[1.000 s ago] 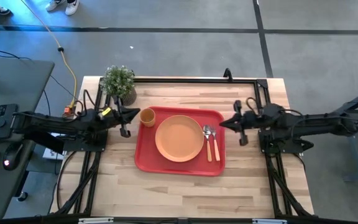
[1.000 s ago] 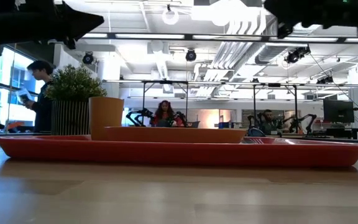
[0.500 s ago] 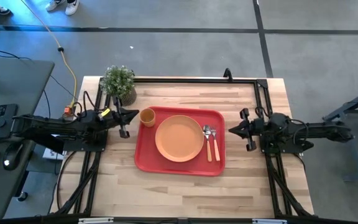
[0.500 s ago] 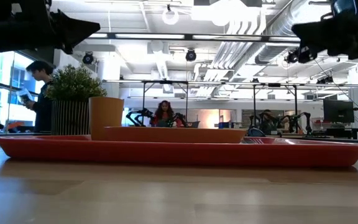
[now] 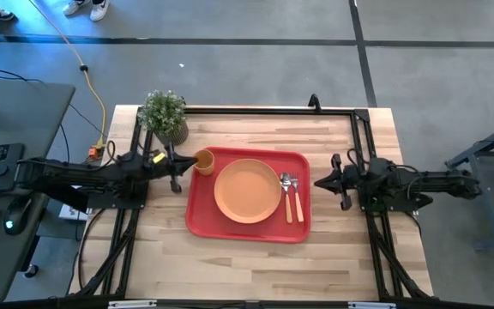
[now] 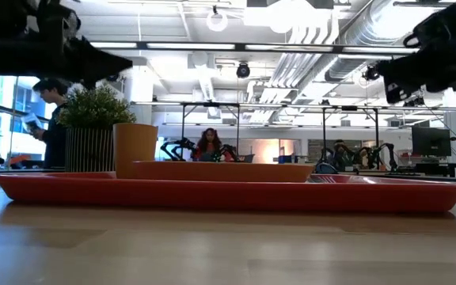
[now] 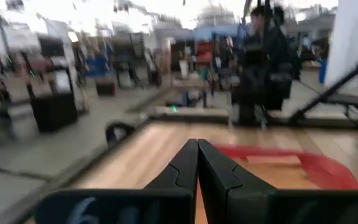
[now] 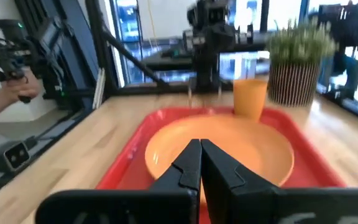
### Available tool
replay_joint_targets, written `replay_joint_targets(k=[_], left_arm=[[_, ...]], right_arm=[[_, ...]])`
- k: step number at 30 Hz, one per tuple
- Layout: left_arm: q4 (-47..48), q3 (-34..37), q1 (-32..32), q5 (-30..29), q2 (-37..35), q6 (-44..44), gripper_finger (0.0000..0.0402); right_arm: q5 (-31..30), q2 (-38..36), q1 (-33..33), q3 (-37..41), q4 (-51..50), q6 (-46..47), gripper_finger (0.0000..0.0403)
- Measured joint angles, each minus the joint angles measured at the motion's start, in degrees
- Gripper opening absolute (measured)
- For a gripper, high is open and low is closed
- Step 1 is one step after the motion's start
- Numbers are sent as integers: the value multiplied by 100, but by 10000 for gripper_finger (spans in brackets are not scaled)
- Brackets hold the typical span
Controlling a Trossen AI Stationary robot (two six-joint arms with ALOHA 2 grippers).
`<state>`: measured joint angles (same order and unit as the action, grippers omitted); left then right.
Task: Pick and place plate/cup/fork/spoon on tray
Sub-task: Return to Home Position
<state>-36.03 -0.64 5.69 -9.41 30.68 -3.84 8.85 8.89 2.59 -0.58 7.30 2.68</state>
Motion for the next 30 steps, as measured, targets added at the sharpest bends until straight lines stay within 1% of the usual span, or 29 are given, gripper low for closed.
replay_joint_targets(k=[5,7,9,11,14,18,20,21,24,27,30], left_arm=[[35,0,-308,-88,237,31,0],[61,-2,-452,-335,344,78,0],[40,-2,-600,-631,553,228,0],[28,-2,-773,-795,748,406,0],[-207,-4,-1119,-1168,1130,648,0],[-707,-4,-1625,-1837,1738,670,0],[-1083,-4,-1779,-2119,2018,525,0],[-1317,-4,-1833,-2156,2097,284,0],[-1672,-4,-1916,-2393,2050,-438,0],[-1665,-4,-1929,-2865,1721,-478,0],[-1312,-7,-1931,-2729,1352,-666,0]], right_arm=[[-16,0,-216,0,-110,140,0],[-105,-2,-303,0,22,131,0],[-326,-7,-403,0,129,129,0],[-439,-3,-519,0,149,5,0],[-441,-37,-684,2,156,-166,0],[-462,-98,-872,2,152,-254,0],[-462,-155,-958,2,152,-231,0],[-462,-184,-995,2,150,-170,0],[-460,-297,-1079,4,123,-24,0],[-528,-423,-1122,4,17,216,0],[-800,-453,-1154,4,-207,507,0]])
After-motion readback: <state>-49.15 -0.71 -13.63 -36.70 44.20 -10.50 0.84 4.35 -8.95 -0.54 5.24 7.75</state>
